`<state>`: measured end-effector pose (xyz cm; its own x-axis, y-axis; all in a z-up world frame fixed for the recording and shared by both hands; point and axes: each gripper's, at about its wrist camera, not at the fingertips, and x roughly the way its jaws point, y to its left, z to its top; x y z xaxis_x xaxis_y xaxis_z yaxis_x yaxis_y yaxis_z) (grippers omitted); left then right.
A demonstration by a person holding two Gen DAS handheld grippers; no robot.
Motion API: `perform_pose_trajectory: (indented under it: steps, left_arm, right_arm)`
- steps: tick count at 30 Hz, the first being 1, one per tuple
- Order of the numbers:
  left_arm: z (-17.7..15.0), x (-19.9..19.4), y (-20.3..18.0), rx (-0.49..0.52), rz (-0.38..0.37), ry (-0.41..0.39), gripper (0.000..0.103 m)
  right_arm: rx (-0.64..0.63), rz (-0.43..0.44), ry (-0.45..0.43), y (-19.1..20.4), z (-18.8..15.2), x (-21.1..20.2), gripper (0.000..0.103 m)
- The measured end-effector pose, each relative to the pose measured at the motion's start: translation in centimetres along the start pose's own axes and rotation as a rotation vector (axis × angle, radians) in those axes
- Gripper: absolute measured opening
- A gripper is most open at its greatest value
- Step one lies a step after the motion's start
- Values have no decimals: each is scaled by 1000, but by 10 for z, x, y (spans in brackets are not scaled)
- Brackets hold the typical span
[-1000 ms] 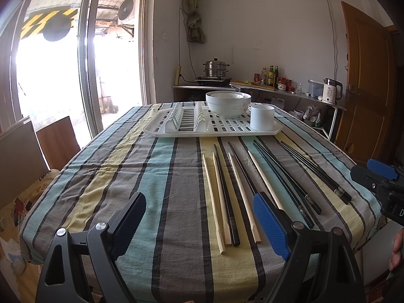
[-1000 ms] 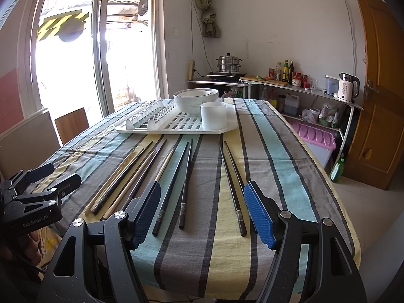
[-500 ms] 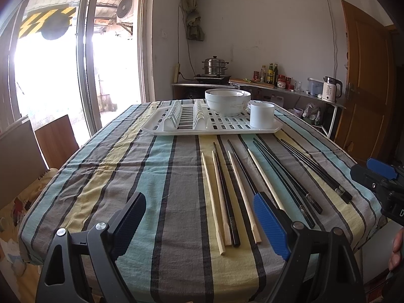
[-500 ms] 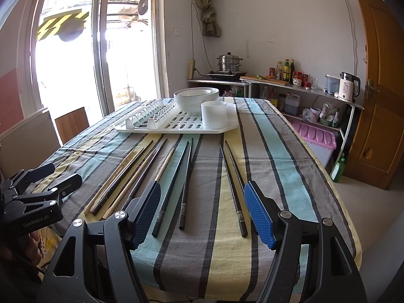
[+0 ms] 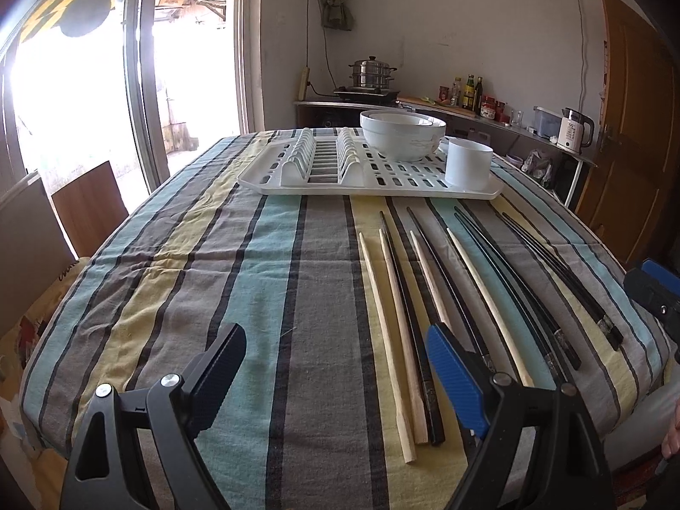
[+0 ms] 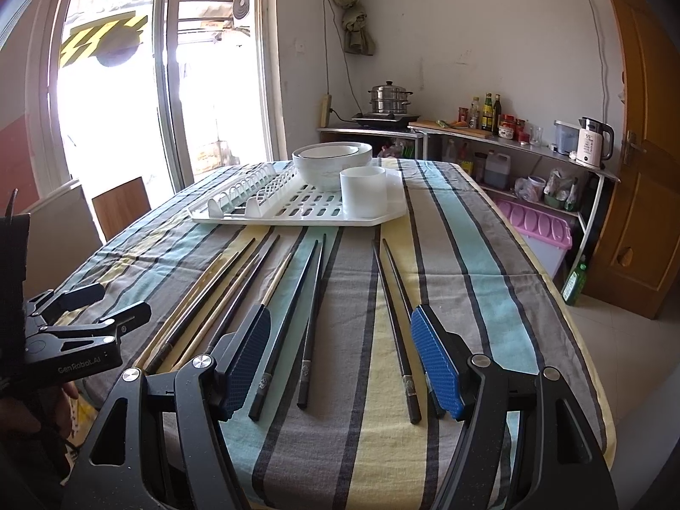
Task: Organize utensils
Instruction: 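Grasp a wooden chopstick with the left tool while the right tool grasps a black chopstick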
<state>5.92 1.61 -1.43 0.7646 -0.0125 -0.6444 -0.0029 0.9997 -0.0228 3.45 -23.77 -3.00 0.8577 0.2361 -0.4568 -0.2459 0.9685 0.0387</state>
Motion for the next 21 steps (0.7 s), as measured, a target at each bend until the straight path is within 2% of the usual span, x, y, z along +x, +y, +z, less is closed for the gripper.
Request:
perform_pose_trajectory:
  steps: [2,10,15,17,21]
  left_arm:
    - [5,9,6,-8,27,17,76]
    - [29,52,13,4,-39,117,75]
    - [42,76,13,14,-48,170,70]
    - [45,83,12,18,-55,190,69]
    - [49,94,10,33,-73,211,64]
  right_arm:
    - [-7,3,12,0,4,7,70]
    - [-34,40,97,0,24,47,68]
    - [-63,55,185,3,39,79,51]
    - [-73,64,225,3,42,93,41]
    - [-88,66,297,4,45,119,32]
